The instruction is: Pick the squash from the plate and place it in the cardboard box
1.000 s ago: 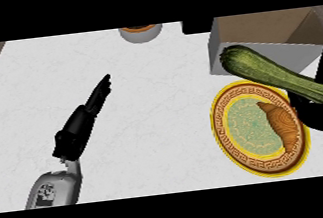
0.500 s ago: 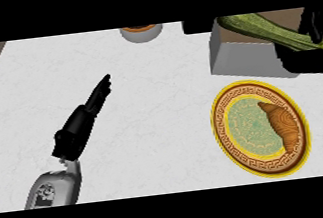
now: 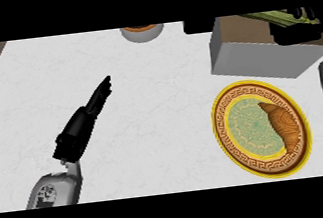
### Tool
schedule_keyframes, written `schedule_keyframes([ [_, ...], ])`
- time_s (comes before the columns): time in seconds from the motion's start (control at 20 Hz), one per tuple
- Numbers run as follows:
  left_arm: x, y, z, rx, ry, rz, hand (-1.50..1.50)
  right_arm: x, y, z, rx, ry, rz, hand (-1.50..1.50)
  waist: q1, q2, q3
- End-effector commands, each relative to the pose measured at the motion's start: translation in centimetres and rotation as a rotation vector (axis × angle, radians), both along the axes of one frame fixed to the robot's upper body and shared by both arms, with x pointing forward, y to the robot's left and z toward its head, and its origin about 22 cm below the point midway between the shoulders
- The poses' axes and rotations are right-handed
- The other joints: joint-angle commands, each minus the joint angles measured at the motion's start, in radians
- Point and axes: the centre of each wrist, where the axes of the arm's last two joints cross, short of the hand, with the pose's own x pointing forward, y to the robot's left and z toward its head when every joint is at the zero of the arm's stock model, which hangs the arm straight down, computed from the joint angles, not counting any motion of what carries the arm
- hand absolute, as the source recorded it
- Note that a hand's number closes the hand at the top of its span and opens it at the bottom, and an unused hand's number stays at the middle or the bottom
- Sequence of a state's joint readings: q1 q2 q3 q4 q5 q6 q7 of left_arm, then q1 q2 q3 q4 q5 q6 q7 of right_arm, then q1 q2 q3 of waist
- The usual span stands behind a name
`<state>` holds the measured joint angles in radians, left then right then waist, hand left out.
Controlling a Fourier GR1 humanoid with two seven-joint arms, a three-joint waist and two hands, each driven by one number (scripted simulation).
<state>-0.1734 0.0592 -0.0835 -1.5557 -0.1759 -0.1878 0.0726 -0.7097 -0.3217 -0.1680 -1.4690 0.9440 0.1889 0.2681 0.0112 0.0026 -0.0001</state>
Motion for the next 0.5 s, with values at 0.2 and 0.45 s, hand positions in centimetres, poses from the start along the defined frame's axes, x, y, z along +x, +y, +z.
schedule_keyframes([
  [0.2, -0.3, -0.6, 0.5, 0.002, 0.018, -0.011, 0.0, 5.1, -0.8, -4.8, -0.033, 0.074, -0.03, 1.5, 0.007, 0.002, 0.0],
  [0.45, 0.3, -0.4, -0.2, 0.0, 0.003, -0.02, 0.0, 6.3, 1.5, -8.0, 0.15, 0.204, -0.082, -1.5, 0.011, 0.004, 0.0],
])
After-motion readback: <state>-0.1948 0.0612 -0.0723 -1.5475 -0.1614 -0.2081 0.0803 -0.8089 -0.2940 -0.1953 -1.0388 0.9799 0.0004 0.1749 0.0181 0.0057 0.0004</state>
